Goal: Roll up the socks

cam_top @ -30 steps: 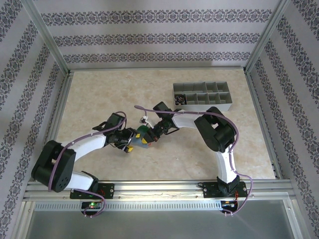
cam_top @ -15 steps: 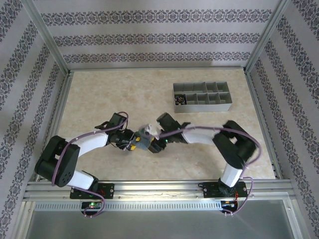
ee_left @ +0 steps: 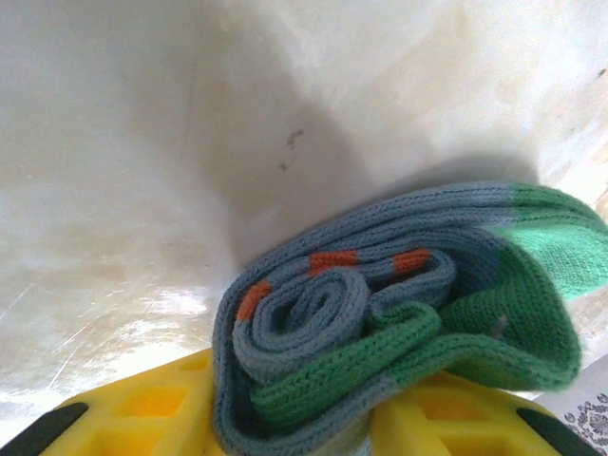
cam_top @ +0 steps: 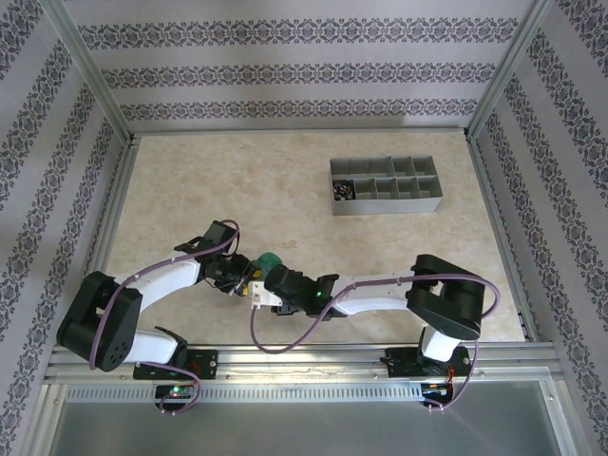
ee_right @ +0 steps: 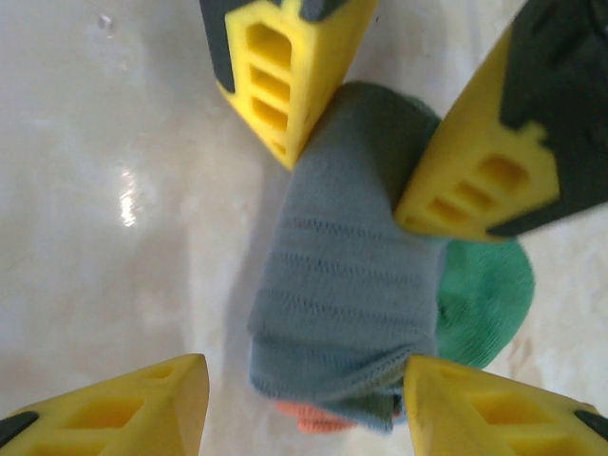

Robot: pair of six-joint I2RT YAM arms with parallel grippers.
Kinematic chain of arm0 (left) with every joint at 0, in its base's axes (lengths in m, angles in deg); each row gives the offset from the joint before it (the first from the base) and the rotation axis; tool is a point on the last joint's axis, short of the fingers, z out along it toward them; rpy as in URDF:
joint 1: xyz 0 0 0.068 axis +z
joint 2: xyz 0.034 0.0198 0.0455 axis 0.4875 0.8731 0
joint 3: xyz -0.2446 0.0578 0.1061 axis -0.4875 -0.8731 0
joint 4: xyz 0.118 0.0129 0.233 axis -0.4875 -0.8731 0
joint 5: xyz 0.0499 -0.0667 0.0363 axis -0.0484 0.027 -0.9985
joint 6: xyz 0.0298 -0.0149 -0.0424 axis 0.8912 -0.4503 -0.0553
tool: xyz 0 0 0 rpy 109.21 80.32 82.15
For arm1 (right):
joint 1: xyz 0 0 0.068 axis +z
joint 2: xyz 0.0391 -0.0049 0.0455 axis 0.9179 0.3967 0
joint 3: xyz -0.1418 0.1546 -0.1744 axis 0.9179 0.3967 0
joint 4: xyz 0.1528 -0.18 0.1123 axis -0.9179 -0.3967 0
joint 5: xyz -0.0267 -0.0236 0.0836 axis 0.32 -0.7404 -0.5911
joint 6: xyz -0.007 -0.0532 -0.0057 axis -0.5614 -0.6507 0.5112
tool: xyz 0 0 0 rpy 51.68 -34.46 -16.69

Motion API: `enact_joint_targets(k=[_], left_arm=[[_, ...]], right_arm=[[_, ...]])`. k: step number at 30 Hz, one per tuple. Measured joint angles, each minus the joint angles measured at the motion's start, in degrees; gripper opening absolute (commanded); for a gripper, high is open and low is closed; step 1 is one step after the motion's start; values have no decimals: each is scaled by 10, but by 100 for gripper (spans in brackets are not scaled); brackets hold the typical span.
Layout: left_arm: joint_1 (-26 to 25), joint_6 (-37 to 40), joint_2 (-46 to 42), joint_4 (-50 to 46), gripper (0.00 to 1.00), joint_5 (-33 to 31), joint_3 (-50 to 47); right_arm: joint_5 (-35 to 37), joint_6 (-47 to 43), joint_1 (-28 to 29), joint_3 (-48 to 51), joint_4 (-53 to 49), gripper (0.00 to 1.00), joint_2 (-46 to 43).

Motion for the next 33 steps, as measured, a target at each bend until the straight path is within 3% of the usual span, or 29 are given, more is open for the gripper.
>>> enact_joint_targets(k=[9, 15, 26, 29, 33], left_arm=[[0, 0, 14, 0, 37, 0, 10], [0, 0, 17, 0, 37, 1, 11], [0, 1, 20, 0, 37, 2, 14], [0, 1, 20, 0, 38, 0, 14], [2, 2, 20, 0, 38, -2, 14]], right_arm=[[96, -43, 5, -32, 12, 60, 50], [84, -40, 2, -8, 11, 67, 2], [40, -33, 2, -48, -2, 62, 34], [28, -22, -3, -65, -7, 49, 58], [-5, 1, -19, -86, -38, 16, 77]])
